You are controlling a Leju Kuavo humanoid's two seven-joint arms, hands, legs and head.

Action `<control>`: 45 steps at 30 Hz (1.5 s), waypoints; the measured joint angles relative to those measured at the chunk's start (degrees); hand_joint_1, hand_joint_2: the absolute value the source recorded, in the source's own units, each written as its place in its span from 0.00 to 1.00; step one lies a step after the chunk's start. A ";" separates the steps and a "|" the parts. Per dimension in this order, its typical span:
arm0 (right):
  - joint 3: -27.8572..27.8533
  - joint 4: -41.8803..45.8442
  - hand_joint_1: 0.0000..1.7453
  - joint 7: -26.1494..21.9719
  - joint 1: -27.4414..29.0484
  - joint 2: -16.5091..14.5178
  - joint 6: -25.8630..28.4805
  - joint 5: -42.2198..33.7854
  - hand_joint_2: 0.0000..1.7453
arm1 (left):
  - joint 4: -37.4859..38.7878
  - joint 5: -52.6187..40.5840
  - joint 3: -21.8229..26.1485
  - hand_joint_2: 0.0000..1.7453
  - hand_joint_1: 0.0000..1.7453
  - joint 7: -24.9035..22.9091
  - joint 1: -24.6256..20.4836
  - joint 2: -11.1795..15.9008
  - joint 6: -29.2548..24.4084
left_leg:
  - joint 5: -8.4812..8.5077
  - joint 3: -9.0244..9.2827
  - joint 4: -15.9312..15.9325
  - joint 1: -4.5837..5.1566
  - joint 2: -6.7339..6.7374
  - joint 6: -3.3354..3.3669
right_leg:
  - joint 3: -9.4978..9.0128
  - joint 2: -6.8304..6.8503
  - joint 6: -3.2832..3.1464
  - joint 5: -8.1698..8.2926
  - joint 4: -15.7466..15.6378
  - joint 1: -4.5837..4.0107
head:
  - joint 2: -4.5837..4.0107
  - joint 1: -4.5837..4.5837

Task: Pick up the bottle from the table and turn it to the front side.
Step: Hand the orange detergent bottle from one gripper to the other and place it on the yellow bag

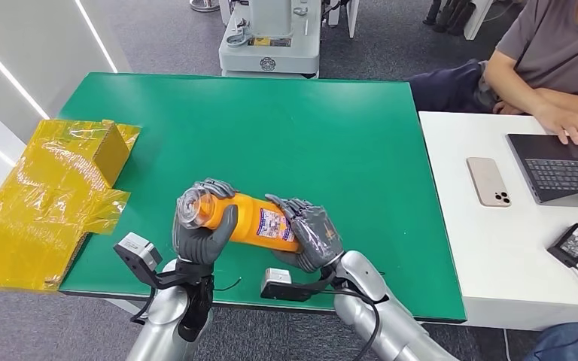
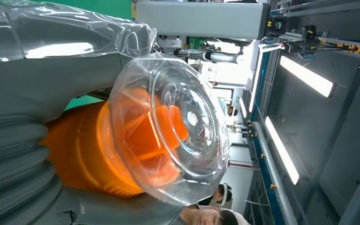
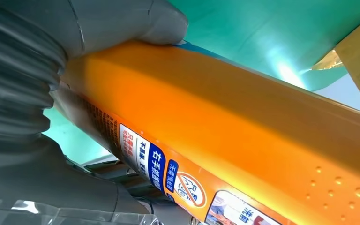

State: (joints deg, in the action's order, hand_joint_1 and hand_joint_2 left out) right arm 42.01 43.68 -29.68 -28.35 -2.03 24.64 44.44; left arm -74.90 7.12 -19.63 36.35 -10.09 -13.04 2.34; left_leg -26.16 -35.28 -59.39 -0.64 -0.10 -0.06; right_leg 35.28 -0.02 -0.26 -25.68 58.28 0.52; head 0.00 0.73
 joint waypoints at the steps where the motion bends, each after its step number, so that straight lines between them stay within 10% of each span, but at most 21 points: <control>1: -0.04 0.13 1.00 -0.03 0.14 0.00 0.01 0.05 1.00 | 0.00 0.03 0.00 1.00 1.00 0.01 0.00 -0.01 0.08 | 0.00 0.00 0.00 0.00 0.00 0.00 | 0.00 0.00 0.00 0.00 0.00 0.00 | 0.00 0.01; 7: -0.20 0.76 1.00 -0.16 0.75 0.00 -0.05 0.24 1.00 | 0.00 0.95 -0.02 1.00 1.00 0.02 0.00 -0.10 0.68 | 0.00 0.00 0.00 0.00 0.00 0.00 | 0.00 0.00 0.00 0.00 0.00 0.00 | 0.00 0.01; 12: -0.38 1.01 0.00 -0.46 0.83 -0.11 -0.09 -0.15 1.00 | 0.00 2.17 -0.02 1.00 1.00 0.01 -0.08 -0.08 1.22 | 0.00 0.00 0.00 0.00 0.00 0.00 | 0.00 0.00 0.00 0.00 0.00 0.00 | 0.00 0.01; 34: -1.60 9.27 0.00 -3.32 3.03 -0.51 0.45 -13.51 1.00 | 0.00 3.79 0.01 1.00 1.00 0.01 -1.34 0.02 -0.82 | 0.00 -0.01 0.00 0.00 -0.01 0.00 | -0.01 0.02 0.00 0.00 0.01 0.00 | 0.00 0.01; 45: -2.27 26.79 0.00 -6.54 10.65 -0.77 -4.30 -28.66 1.00 | -0.70 1.44 0.21 1.00 1.00 0.24 -0.73 0.39 -5.57 | -0.01 -0.02 0.03 0.00 -0.01 -0.01 | 0.00 0.02 0.02 -0.06 0.01 0.00 | 0.00 0.01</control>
State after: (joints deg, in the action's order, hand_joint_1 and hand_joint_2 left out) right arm 39.74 70.47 -36.21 -17.70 -2.80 20.34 15.78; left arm -75.61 8.56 -19.42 36.59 -10.81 -12.64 -3.22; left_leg -26.17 -35.30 -59.36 -0.64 -0.12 -0.07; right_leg 35.28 0.00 -0.24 -25.73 58.28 0.52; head 0.00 0.74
